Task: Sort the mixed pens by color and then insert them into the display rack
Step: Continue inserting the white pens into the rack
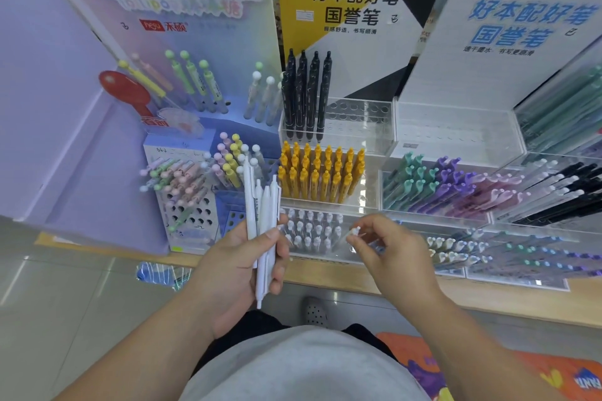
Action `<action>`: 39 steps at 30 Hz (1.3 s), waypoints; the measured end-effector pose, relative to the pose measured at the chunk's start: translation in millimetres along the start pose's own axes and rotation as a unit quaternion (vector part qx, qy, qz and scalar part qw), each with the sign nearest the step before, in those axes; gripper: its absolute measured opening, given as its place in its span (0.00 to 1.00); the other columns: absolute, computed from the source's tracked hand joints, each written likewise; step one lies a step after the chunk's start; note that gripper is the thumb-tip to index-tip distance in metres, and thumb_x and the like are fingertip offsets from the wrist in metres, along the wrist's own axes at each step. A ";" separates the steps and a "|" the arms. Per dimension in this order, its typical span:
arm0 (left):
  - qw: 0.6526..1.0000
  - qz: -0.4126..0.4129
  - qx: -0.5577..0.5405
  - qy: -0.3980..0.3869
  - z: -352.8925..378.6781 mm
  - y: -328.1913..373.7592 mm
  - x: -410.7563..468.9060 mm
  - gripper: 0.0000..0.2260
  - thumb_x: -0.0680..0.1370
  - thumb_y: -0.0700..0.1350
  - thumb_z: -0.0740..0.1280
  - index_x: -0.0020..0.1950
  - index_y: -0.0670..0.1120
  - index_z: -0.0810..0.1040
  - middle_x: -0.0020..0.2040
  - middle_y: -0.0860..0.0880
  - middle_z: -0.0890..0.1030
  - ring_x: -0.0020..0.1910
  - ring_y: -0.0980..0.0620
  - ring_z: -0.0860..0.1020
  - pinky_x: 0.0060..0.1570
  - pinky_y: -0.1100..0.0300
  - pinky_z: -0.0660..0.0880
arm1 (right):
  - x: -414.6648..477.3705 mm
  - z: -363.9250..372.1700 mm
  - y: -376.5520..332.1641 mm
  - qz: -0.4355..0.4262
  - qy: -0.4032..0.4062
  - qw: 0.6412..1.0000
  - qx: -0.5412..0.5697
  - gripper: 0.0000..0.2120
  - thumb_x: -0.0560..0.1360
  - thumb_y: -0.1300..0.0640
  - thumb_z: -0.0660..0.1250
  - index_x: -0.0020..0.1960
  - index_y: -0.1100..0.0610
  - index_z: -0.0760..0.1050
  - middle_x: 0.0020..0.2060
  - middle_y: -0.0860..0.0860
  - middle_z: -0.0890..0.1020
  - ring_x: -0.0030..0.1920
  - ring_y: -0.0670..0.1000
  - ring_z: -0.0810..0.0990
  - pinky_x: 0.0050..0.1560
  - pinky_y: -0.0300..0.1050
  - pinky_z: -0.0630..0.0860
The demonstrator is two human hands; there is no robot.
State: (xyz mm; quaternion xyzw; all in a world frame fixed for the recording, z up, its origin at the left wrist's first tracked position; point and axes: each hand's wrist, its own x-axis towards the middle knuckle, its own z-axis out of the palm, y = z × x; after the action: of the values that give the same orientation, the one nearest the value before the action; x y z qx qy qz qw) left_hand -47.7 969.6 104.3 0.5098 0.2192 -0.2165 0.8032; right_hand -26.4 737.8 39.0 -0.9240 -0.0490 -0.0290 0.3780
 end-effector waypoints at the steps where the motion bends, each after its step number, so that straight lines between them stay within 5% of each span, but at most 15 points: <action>1: 1.000 0.001 -0.002 -0.002 -0.7 0.3 -0.2 0.17 0.75 0.42 0.67 0.64 0.42 0.77 0.38 0.43 0.76 0.30 0.48 0.72 0.28 0.57 0.69 | 1.2 0.0 -0.5 -0.004 0.001 1.000 -0.007 0.07 0.73 0.53 0.76 0.49 0.49 0.81 0.39 0.40 0.83 0.40 0.40 0.80 0.39 0.43 0.78; 12: 1.000 0.007 0.011 -0.020 -6.4 4.3 4.0 0.17 0.76 0.43 0.66 0.64 0.42 0.77 0.40 0.41 0.76 0.30 0.48 0.72 0.29 0.55 0.71 | 2.5 16.5 8.6 -0.100 0.002 0.989 -0.109 0.12 0.65 0.55 0.82 0.44 0.54 0.82 0.38 0.47 0.84 0.40 0.51 0.82 0.42 0.45 0.77; 25: 0.996 -0.007 0.076 -0.048 -9.4 2.8 6.6 0.17 0.76 0.46 0.69 0.64 0.43 0.76 0.41 0.40 0.77 0.31 0.45 0.73 0.32 0.53 0.74 | 5.4 29.8 5.7 -0.102 -0.034 0.976 -0.187 0.12 0.62 0.55 0.82 0.40 0.52 0.80 0.33 0.46 0.82 0.38 0.53 0.78 0.40 0.47 0.74; 28: 0.994 -0.017 0.082 -0.064 -5.9 4.5 5.8 0.18 0.75 0.46 0.68 0.63 0.41 0.76 0.41 0.40 0.78 0.30 0.46 0.72 0.29 0.55 0.71 | 7.5 17.8 -4.6 -0.089 -0.031 0.988 -0.119 0.13 0.65 0.57 0.80 0.46 0.52 0.80 0.37 0.44 0.82 0.41 0.50 0.78 0.41 0.46 0.78; 31: 0.991 -0.025 0.090 -0.094 0.3 7.5 5.0 0.14 0.75 0.47 0.67 0.58 0.45 0.81 0.40 0.41 0.77 0.28 0.48 0.70 0.28 0.57 0.67 | 11.7 -5.6 -33.2 0.030 -0.038 0.997 0.061 0.07 0.73 0.53 0.75 0.49 0.48 0.80 0.39 0.41 0.82 0.43 0.41 0.79 0.44 0.33 0.73; 34: 0.985 -0.036 0.106 -0.133 9.0 10.2 3.3 0.11 0.75 0.46 0.67 0.56 0.47 0.83 0.39 0.42 0.77 0.27 0.49 0.69 0.27 0.59 0.65 | 18.9 -27.7 -61.4 0.162 -0.085 0.916 0.357 0.07 0.75 0.57 0.72 0.53 0.52 0.82 0.41 0.49 0.86 0.40 0.44 0.81 0.40 0.34 0.74; 39: 0.977 -0.048 0.115 -0.171 23.2 8.3 2.5 0.09 0.76 0.45 0.67 0.54 0.47 0.82 0.38 0.39 0.77 0.26 0.48 0.69 0.25 0.60 0.66 | 22.7 -39.4 -64.8 0.163 -0.112 0.861 0.468 0.07 0.74 0.60 0.70 0.52 0.58 0.83 0.40 0.52 0.85 0.38 0.47 0.80 0.37 0.38 0.75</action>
State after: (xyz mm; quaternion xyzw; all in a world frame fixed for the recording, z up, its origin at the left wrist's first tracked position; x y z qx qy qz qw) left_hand -37.9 951.3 117.8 0.5427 0.0762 -0.3625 0.7538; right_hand -11.8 757.7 114.3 -0.6305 0.0527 0.1634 0.7570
